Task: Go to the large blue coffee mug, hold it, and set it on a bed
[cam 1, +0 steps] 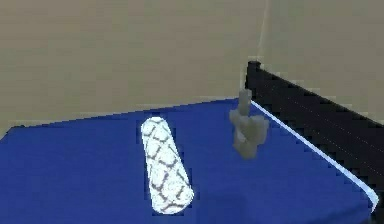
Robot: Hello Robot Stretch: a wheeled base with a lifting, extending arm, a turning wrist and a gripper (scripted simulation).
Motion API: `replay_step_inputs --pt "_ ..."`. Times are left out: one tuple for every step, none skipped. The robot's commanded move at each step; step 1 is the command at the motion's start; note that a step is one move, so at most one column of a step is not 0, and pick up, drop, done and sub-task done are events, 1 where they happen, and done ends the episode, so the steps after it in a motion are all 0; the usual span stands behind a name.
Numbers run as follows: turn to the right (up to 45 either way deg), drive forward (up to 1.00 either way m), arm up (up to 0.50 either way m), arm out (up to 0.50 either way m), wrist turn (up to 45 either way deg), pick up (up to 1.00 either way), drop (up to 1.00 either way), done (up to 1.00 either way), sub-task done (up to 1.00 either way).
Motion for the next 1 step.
replay_step_inputs --pt "-15.0 0.00 0.00 0.00 0.0 0.00 0.00 0.00 0.00"
